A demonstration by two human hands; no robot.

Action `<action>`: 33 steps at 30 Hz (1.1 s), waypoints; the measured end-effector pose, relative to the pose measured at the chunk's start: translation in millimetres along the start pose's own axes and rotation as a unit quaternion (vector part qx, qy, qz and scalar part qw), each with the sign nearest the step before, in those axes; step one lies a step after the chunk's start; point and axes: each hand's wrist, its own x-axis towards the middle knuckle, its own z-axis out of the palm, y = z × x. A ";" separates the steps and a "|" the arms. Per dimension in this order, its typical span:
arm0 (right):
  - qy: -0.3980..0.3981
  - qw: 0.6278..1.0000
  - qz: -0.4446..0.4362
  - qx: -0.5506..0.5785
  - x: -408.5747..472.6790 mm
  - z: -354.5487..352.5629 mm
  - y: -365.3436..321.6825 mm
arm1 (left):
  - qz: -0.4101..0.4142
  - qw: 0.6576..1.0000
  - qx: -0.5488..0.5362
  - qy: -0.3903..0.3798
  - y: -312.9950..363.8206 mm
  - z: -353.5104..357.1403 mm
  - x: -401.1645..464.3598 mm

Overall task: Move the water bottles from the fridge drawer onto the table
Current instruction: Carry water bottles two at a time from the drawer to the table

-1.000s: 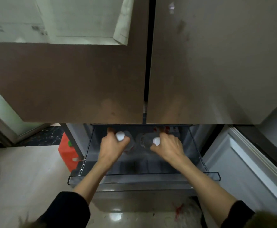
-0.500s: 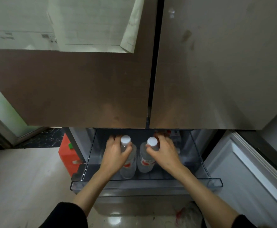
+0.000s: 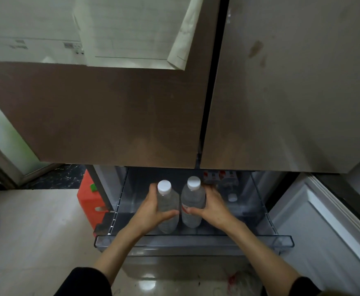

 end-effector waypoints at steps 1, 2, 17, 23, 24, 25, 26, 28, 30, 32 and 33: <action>0.006 1.000 0.008 0.026 -0.4 2.1 2.2 | -0.010 1.000 -0.019 0.019 -0.2 -1.4 -1.7; 0.009 0.999 0.021 0.048 -0.6 4.4 5.2 | -0.023 0.998 -0.038 0.036 0.1 -3.3 -3.5; 0.039 0.990 0.071 0.112 -7.7 5.8 5.1 | -0.045 0.998 -0.034 0.029 6.9 -3.9 -6.7; 0.034 0.992 0.030 0.114 -35.2 -5.0 -9.5 | -0.014 1.000 0.024 0.008 2.3 -17.0 -17.5; 0.040 0.994 0.018 0.097 -40.1 -6.4 -14.0 | -0.004 0.999 0.032 0.010 1.7 -18.2 -20.1; 0.046 0.995 0.004 0.084 -44.5 -8.6 -18.6 | 0.008 0.999 0.038 0.014 2.5 -19.6 -22.8; 0.051 0.995 -0.007 0.080 -48.7 -11.5 -23.8 | 0.022 0.999 0.042 0.018 5.1 -21.7 -25.9; 0.063 0.993 -0.017 0.095 -55.2 -19.3 -33.6 | 0.053 0.997 0.046 0.033 13.2 -28.2 -32.1; 0.076 0.987 -0.014 0.138 -61.0 -30.7 -45.1 | 0.076 0.995 0.036 0.055 25.9 -37.7 -39.0; 0.083 0.983 -0.018 0.162 -67.1 -43.5 -58.2 | 0.101 0.992 0.019 0.078 42.9 -49.5 -48.1; 0.082 0.983 -0.027 0.164 -71.1 -49.5 -66.3 | 0.114 0.989 0.010 0.090 52.6 -55.8 -54.0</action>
